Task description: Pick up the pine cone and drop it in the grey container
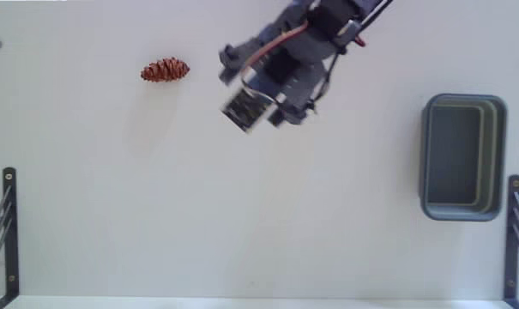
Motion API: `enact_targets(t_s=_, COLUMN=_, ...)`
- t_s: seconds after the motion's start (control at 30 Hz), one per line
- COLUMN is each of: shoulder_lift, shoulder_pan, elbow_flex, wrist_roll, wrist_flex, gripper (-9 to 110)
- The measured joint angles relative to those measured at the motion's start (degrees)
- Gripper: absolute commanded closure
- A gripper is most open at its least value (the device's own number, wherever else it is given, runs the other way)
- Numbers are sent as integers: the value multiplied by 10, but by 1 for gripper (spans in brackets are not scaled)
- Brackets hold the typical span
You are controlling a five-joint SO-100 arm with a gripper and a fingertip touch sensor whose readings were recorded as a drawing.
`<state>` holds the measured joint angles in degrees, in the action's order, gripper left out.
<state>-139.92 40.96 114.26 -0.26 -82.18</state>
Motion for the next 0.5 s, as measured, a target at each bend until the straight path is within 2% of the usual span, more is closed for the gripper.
enact_targets(t_s=0.5, shoulder_lift=0, shoulder_pan=166, elbow_flex=0, wrist_roll=1, wrist_flex=0, gripper=-9)
